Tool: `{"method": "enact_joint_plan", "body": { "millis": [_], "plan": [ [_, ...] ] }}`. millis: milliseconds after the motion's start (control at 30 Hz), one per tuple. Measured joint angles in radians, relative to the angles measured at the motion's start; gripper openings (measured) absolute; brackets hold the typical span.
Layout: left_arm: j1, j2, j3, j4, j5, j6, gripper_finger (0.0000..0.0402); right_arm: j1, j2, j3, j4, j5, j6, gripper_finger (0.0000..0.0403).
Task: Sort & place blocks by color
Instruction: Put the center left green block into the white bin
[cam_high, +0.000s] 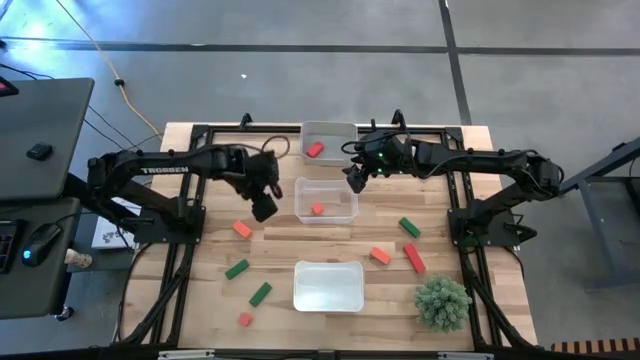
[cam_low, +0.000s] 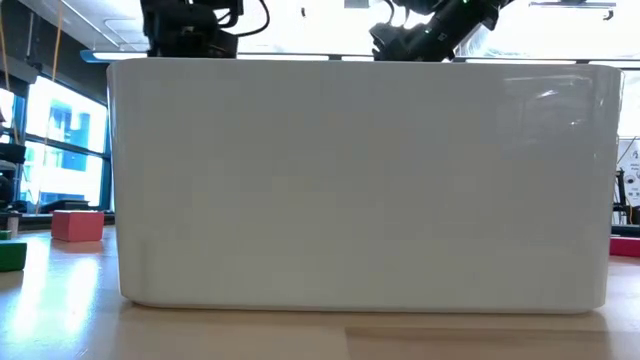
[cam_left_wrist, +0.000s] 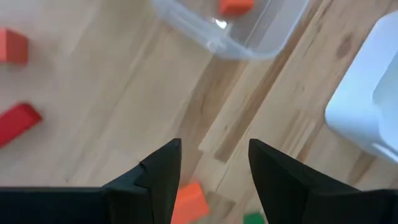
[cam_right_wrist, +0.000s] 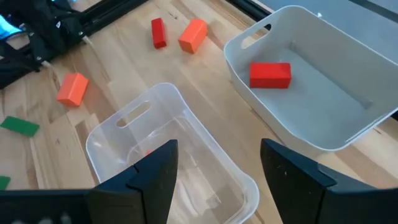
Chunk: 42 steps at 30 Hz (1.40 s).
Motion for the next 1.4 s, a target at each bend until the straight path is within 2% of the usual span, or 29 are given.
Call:
{"method": "enact_joint_plan", "body": {
  "millis": [400, 900, 1100, 1400],
  "plan": [
    [-0.257, 0.000, -0.002, -0.078, -0.074, -0.278, 0.0177, 0.000, 0.000, 0.000, -0.005, -0.055, -0.019, 0.0216],
    [-0.595, 0.001, -0.096, -0.087, -0.109, -0.687, 0.0177, 0.000, 0.000, 0.000, -0.012, -0.096, -0.063, 0.0216],
    [-0.664, 0.001, -0.153, -0.074, -0.104, -0.800, 0.0177, 0.000, 0.000, 0.000, -0.012, -0.096, -0.069, 0.0216],
    [-0.668, 0.002, -0.213, -0.034, -0.030, -0.901, 0.0177, 0.000, 0.000, 0.000, -0.012, -0.097, -0.098, 0.0216]
  ]
}}
